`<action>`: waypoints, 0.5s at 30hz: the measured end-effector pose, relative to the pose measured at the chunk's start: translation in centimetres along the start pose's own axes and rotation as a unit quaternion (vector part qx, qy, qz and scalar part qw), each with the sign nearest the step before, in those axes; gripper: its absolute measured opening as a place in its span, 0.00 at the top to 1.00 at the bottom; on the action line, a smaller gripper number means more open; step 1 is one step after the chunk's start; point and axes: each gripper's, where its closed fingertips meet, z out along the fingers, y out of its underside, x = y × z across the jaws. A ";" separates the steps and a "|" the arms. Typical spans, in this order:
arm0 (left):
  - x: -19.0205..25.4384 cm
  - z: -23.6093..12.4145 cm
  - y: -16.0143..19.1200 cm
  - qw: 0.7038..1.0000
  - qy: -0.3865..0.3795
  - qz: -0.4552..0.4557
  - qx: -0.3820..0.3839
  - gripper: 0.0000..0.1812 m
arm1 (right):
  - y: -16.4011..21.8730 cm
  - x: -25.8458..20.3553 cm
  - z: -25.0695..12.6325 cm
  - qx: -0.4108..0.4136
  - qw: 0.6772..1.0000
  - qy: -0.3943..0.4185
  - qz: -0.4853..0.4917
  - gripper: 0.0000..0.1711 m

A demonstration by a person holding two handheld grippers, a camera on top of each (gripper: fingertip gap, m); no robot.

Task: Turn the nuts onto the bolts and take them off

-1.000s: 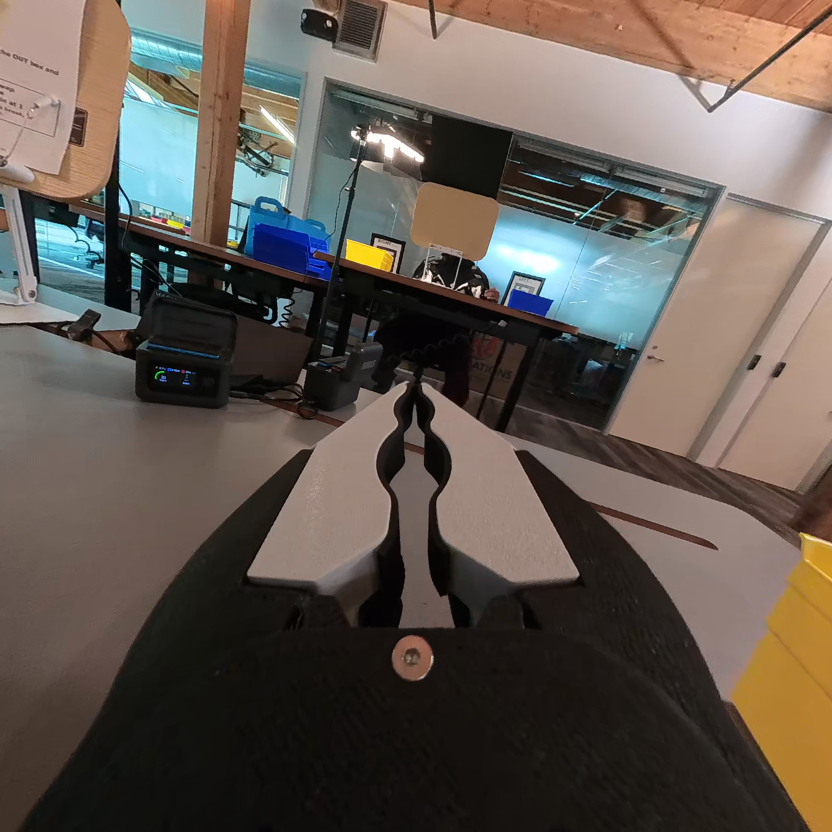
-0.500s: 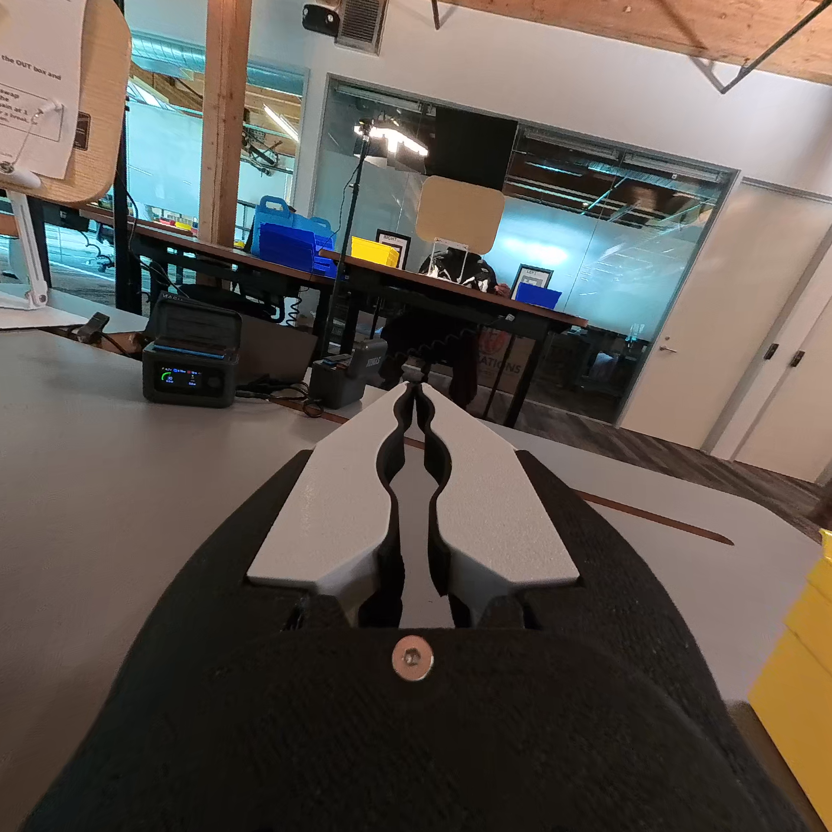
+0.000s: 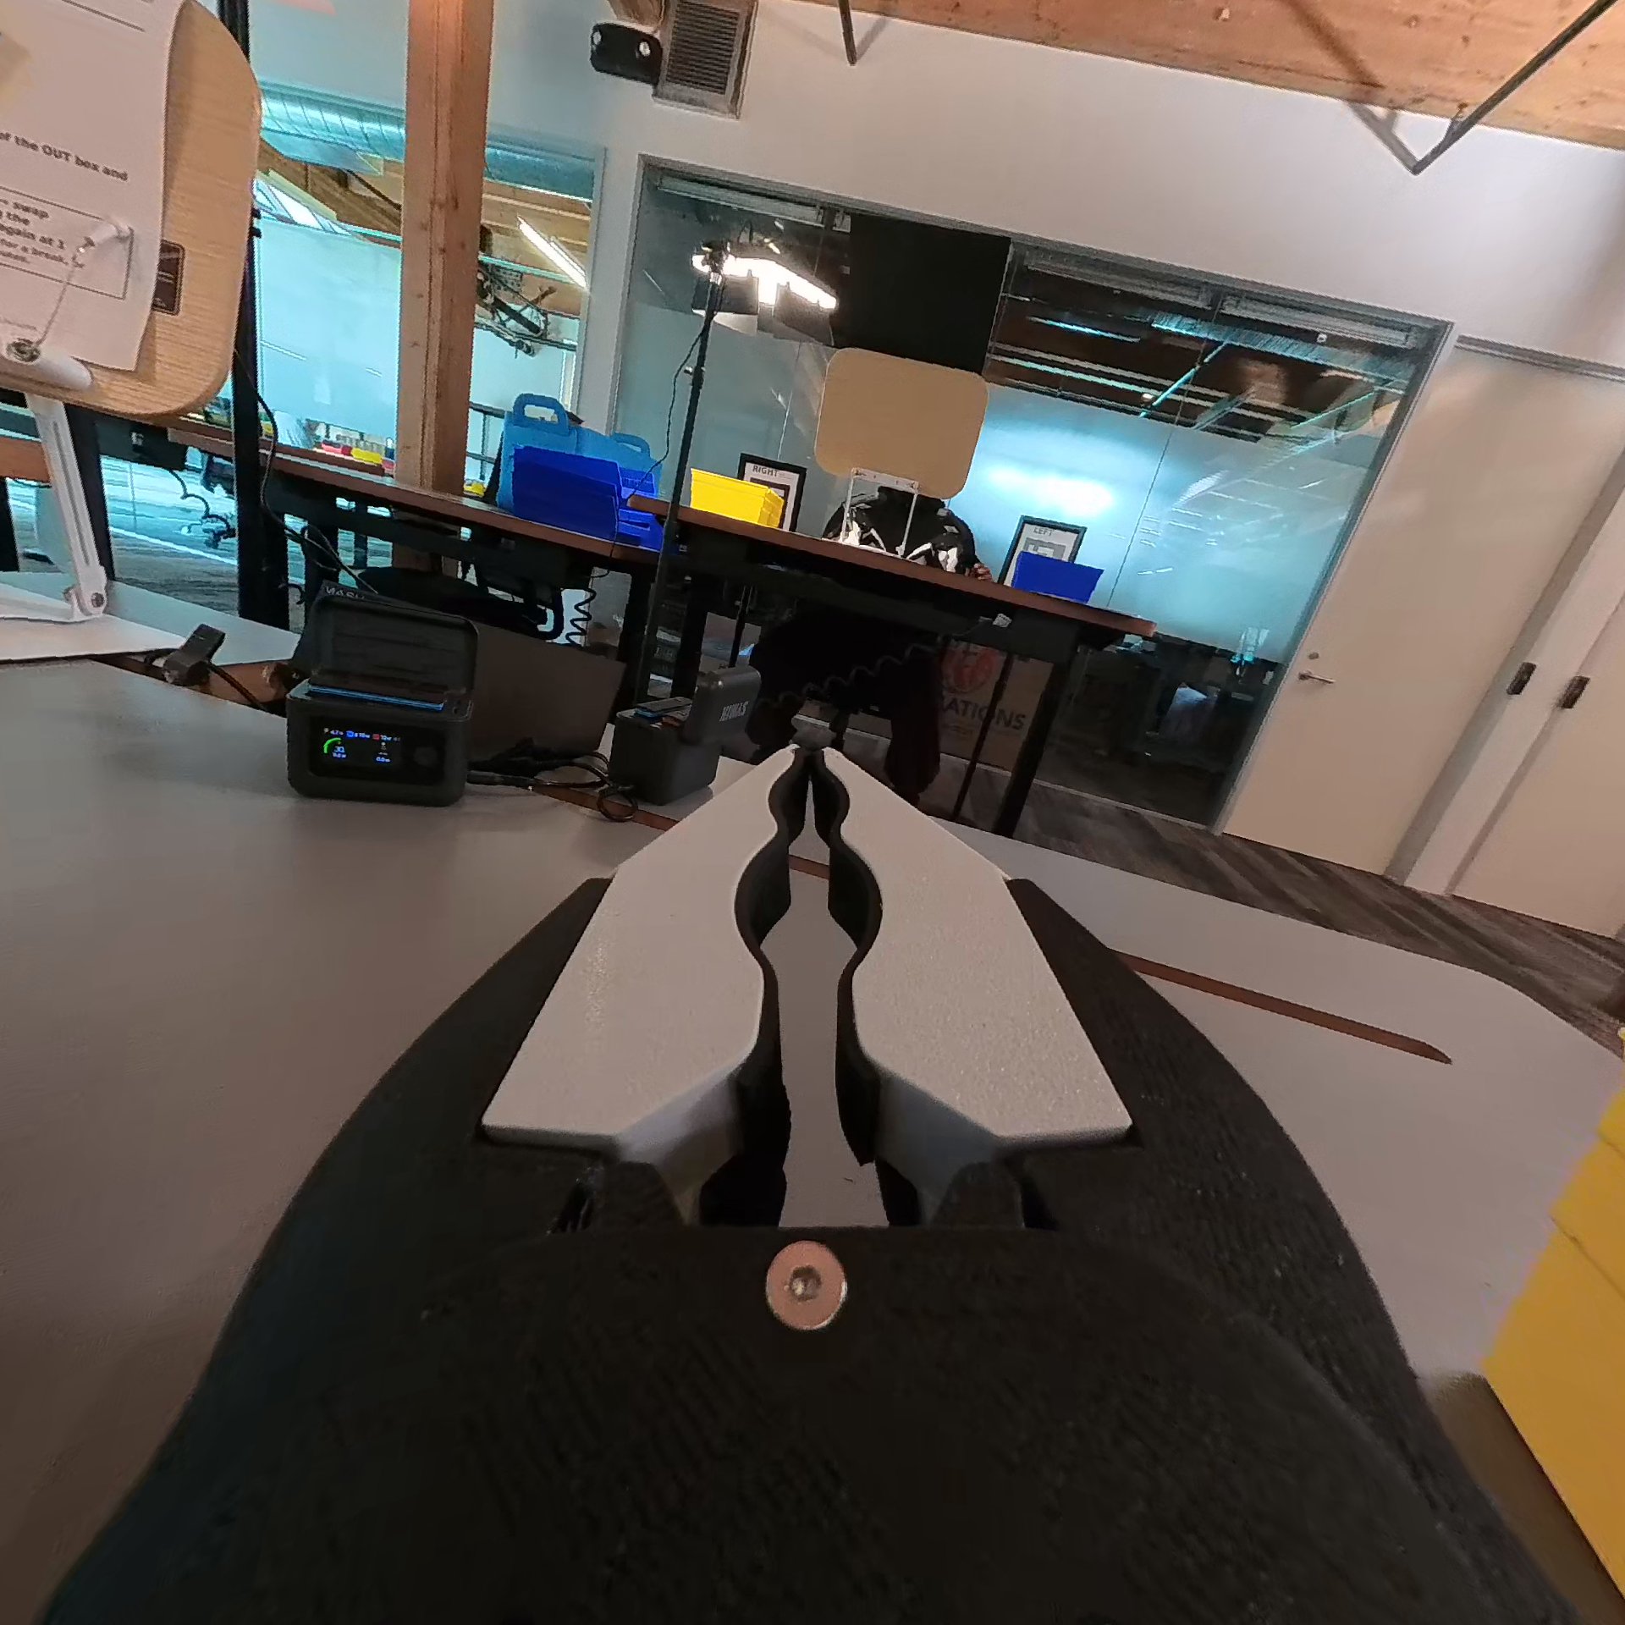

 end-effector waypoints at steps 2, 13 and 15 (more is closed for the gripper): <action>1.2 -2.9 -2.1 0.998 -0.013 0.024 0.049 0.96 | 0.0 -0.1 0.0 0.000 1.000 -0.001 -0.001 1.00; 18.2 -0.5 0.5 0.969 0.133 0.207 -0.033 0.96 | 0.0 -0.3 0.1 -0.002 1.000 -0.007 -0.006 1.00; 20.1 1.3 1.8 0.960 0.159 0.220 -0.069 0.96 | 0.0 -0.4 0.1 -0.003 1.000 -0.009 -0.009 1.00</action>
